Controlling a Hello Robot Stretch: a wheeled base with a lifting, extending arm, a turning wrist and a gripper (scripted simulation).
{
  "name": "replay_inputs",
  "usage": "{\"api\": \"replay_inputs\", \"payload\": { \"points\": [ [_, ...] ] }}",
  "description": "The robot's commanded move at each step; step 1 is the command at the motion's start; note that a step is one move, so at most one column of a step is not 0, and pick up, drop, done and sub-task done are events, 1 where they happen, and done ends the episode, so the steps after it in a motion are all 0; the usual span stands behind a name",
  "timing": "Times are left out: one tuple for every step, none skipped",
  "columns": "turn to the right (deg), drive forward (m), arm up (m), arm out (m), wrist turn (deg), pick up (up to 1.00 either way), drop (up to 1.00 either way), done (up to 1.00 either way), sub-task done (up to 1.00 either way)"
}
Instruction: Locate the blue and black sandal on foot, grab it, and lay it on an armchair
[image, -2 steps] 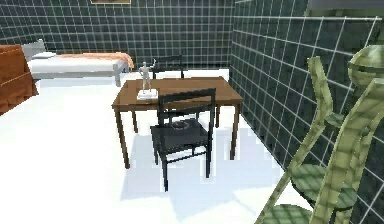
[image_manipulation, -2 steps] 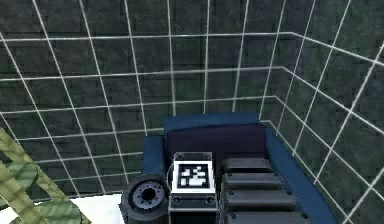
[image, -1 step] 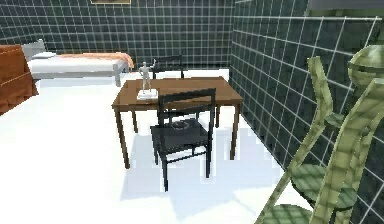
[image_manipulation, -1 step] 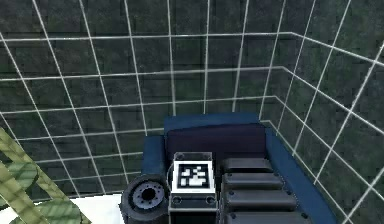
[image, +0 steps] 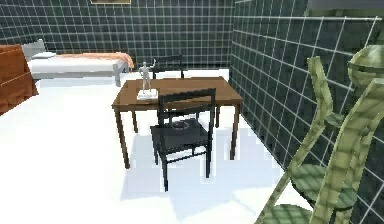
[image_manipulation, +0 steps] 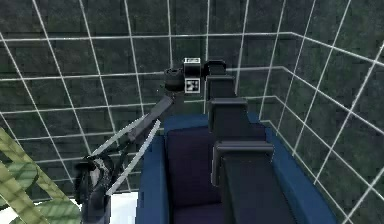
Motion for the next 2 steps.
{"api": "replay_inputs", "payload": {
  "points": [
    [0.0, 0.00, 0.00, 0.00, 45.0, 0.00, 0.00, 0.00, 0.00],
    [0.0, 0.00, 0.00, 0.00, 45.0, 0.00, 0.00, 0.00, 0.00]
  ]
}}
